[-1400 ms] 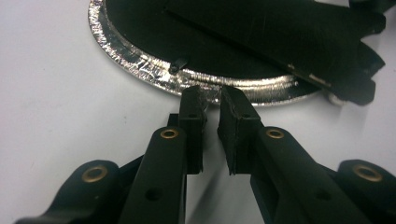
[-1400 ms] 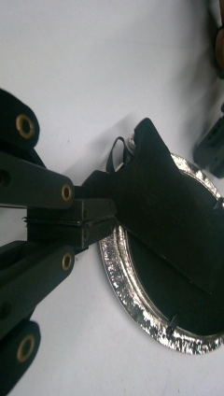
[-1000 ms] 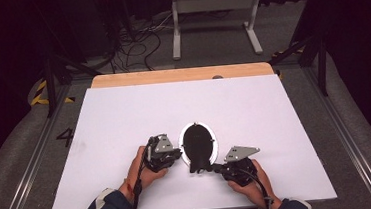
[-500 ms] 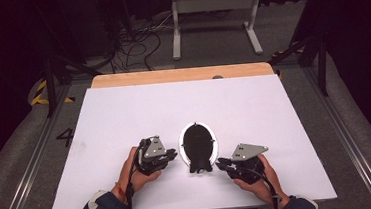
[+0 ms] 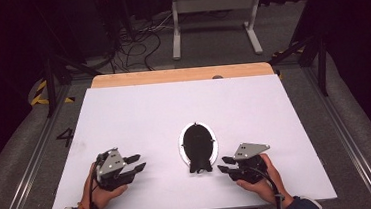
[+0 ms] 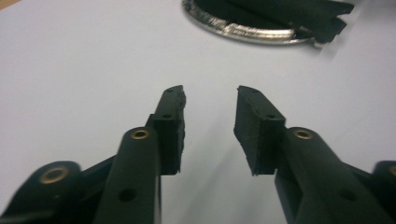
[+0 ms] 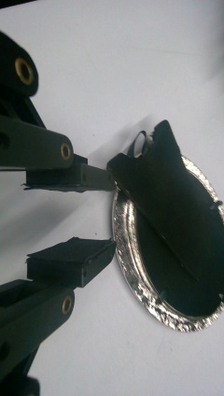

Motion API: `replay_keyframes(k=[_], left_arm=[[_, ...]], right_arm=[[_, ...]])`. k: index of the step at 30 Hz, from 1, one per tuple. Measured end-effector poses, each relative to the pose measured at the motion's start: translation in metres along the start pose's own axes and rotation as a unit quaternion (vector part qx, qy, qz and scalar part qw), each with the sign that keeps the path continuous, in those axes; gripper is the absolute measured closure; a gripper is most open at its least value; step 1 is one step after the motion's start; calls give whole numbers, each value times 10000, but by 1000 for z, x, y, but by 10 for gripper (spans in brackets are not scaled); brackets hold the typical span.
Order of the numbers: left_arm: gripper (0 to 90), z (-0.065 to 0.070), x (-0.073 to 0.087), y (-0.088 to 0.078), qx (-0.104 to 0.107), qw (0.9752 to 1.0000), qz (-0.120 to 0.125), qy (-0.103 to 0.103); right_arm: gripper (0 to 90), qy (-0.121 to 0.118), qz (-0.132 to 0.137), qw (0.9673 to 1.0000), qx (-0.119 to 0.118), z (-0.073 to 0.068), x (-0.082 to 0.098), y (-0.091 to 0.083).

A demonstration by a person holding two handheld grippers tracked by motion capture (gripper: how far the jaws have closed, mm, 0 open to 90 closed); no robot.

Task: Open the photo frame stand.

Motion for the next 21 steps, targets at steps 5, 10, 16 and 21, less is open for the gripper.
replay_keyframes(k=[5,10,16,21], left_arm=[[522,-5,18,-16,-1,9998,44,-177],[471,-3,30,-22,-113,9997,-98,-218],[437,-9,33,-28,-336,9987,-81,-370],[424,-8,33,-25,-460,9984,-232,-238]], right_arm=[[650,40,-103,9999,-108,-3,1,5],[642,135,-126,9993,-330,-5,-1,8],[616,27,-221,9993,-288,-8,-1,11],[616,-3,-232,9994,-274,-9,-2,13]])
Point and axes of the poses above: each handheld gripper's, and its own axes: y roughly forward along the jaws, x roughly out of its underside, z roughly to its right, the point moved 1 cm from there along y, roughly forward along the jaws, and after that the axes turned 11 degrees about -x, right-handed, at the moved point
